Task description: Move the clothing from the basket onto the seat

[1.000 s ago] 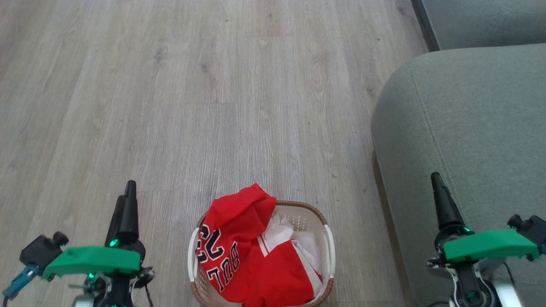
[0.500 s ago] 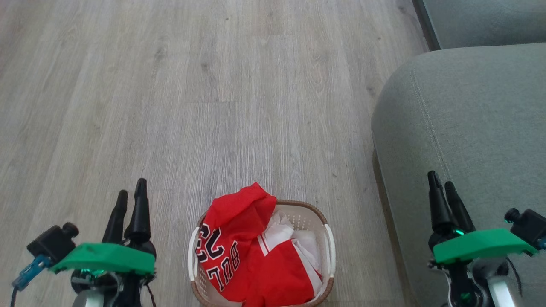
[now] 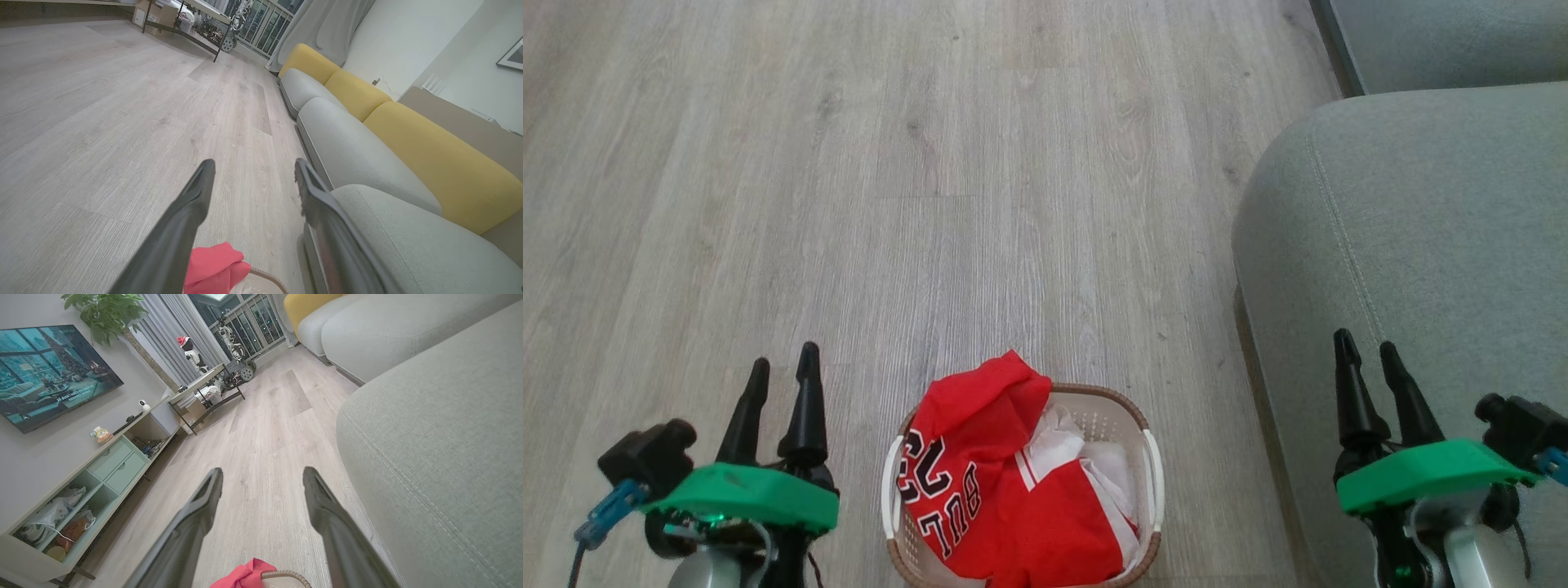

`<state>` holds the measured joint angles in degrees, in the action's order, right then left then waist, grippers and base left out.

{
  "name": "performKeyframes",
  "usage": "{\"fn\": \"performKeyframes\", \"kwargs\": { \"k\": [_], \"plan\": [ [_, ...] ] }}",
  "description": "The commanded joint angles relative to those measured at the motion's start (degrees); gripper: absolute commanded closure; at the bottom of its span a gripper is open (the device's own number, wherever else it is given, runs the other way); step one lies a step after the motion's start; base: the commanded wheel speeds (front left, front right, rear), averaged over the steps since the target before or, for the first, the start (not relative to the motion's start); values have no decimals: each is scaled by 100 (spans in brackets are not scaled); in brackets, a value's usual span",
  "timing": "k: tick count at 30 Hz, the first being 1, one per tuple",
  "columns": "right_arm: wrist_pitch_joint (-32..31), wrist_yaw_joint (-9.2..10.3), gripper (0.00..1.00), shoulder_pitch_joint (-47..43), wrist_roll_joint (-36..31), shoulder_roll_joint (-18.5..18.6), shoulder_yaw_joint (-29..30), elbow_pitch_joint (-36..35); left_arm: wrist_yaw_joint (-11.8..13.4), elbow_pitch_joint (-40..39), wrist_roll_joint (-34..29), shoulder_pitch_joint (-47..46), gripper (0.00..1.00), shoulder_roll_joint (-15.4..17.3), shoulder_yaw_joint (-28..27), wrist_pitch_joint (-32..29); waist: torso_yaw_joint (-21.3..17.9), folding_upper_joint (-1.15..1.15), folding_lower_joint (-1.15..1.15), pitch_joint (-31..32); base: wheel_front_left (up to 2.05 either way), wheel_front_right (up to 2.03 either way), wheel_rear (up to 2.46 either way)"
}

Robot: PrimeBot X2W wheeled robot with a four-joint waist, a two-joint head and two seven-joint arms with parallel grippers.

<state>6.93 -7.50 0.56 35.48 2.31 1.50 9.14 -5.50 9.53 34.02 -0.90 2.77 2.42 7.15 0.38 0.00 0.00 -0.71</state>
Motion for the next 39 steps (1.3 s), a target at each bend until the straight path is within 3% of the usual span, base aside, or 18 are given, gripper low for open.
{"fn": "performKeyframes", "kwargs": {
  "k": [1,39],
  "plan": [
    [88,1,0,299,-165,52,-87,-259,13,-245,-170,-257,0,91,-97,72,0,0,0,-1,0,0,0],
    [746,1,0,316,-2915,56,-95,-663,66,-662,-2891,-307,0,117,105,725,30,0,0,-34,0,0,0]
  ]
}}
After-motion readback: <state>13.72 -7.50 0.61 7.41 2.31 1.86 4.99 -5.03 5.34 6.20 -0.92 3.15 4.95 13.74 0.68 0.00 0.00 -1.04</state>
